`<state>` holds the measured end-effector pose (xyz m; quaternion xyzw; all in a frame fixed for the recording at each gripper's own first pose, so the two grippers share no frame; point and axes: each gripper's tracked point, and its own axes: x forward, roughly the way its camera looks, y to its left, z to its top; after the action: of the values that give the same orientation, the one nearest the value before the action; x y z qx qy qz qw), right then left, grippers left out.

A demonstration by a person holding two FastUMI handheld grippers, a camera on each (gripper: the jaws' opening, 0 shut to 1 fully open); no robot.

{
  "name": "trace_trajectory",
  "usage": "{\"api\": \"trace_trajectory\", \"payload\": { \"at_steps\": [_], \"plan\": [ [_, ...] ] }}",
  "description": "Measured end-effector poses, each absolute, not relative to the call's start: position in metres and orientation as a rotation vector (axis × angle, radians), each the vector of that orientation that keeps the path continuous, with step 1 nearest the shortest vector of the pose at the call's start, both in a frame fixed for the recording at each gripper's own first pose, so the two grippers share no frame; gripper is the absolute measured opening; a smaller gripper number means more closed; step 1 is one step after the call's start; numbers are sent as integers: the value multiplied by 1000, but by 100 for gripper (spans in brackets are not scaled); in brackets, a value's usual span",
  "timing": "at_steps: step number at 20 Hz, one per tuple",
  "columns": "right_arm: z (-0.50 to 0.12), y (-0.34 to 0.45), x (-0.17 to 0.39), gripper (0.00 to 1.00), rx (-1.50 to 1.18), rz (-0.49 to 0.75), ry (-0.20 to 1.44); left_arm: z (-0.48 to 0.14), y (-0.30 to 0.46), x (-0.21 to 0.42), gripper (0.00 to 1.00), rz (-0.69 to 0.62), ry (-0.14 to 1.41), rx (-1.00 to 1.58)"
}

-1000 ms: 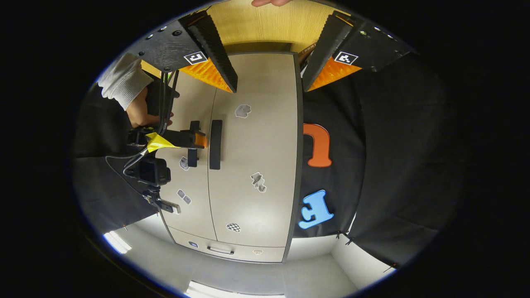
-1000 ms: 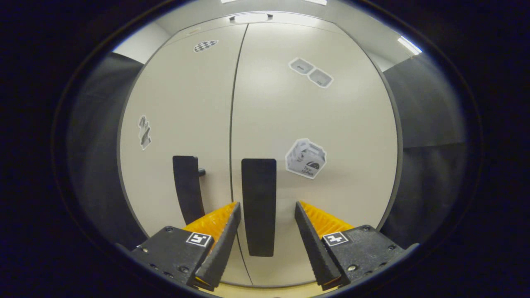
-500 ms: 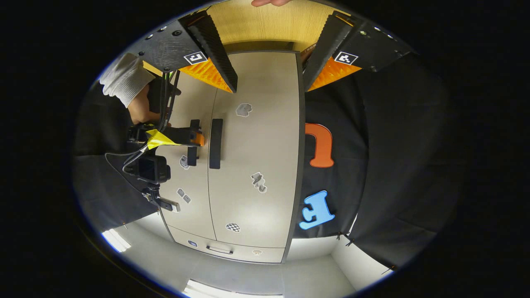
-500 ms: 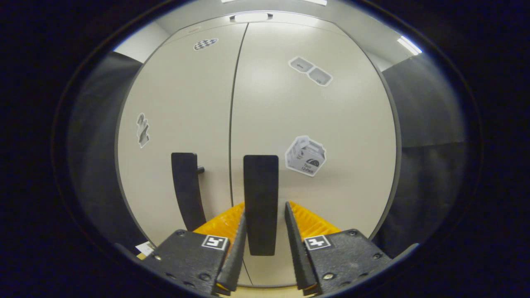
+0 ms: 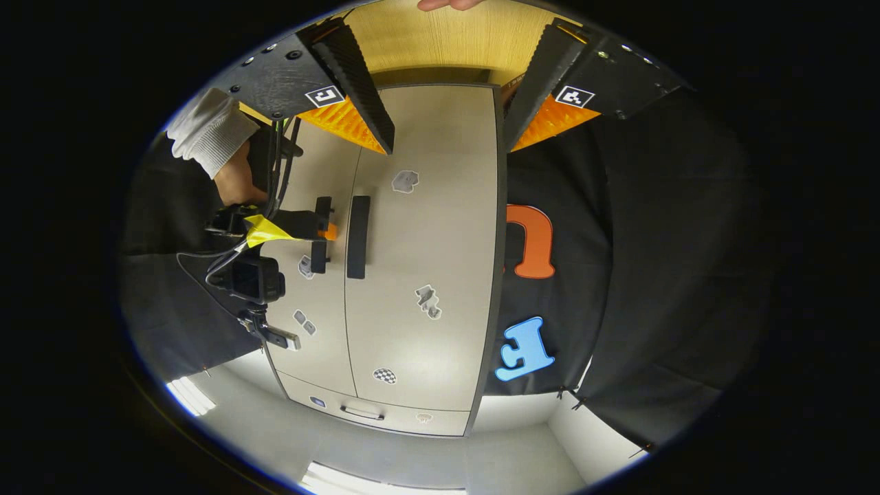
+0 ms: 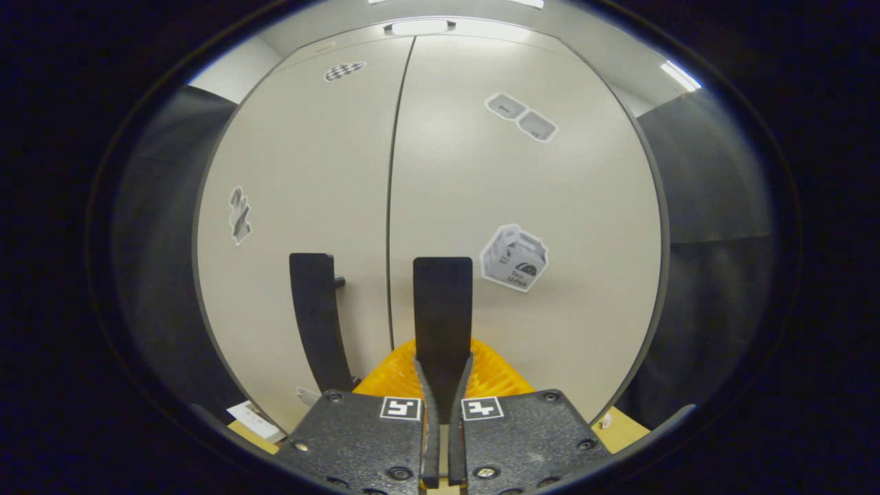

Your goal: Open the right door of the double-door shoe cabinet with the right hand, and open the left door with the left hand.

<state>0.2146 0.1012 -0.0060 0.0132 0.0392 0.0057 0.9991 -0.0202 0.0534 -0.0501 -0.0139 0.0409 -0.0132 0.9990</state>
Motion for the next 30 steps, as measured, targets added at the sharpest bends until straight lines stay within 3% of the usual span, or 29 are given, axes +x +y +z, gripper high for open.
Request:
{"api": "trace_trajectory", "payload": {
  "at_steps": [13,30],
  "plan": [
    [-5,79,136,8,16,170,110,-38,8,-37,95,-43,58,-3],
    [-1,-1,56,7,0,235,114,-31,-66,-49,95,-74,24,-10]
  ]
}}
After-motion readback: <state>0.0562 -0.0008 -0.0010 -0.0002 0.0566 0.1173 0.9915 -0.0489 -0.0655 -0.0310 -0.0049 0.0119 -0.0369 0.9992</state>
